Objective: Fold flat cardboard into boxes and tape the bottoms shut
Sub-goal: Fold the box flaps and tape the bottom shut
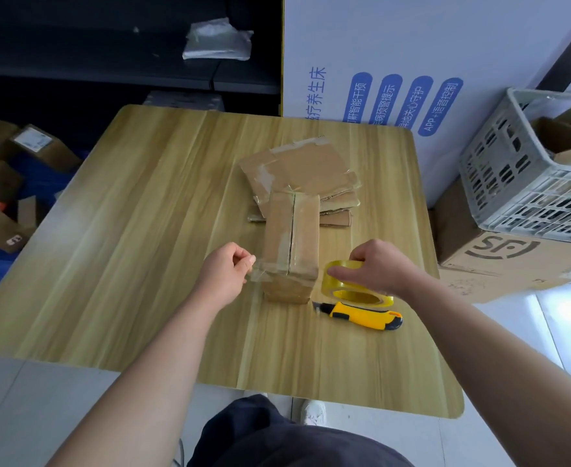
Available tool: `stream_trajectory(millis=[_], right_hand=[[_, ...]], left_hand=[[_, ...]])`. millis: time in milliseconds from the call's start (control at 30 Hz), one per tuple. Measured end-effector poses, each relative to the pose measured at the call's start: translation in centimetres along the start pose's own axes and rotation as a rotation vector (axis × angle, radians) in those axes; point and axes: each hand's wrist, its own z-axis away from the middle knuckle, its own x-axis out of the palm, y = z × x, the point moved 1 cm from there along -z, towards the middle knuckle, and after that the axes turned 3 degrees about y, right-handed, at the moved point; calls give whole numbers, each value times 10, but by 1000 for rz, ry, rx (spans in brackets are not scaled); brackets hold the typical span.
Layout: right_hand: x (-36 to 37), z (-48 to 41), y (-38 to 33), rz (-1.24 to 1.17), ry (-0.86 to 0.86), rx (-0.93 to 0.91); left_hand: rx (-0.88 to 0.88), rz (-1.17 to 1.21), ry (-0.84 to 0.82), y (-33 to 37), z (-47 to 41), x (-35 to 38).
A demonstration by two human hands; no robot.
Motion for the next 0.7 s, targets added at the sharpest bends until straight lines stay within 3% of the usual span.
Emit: stream_trajectory(millis=[600,700], right_hand=[[27,-12,5,-76,-33,57],[28,-9,7,-137,-50,69]], left_hand=[[27,-65,-22,-21,1,17],[64,-89,101,-25,5,15]])
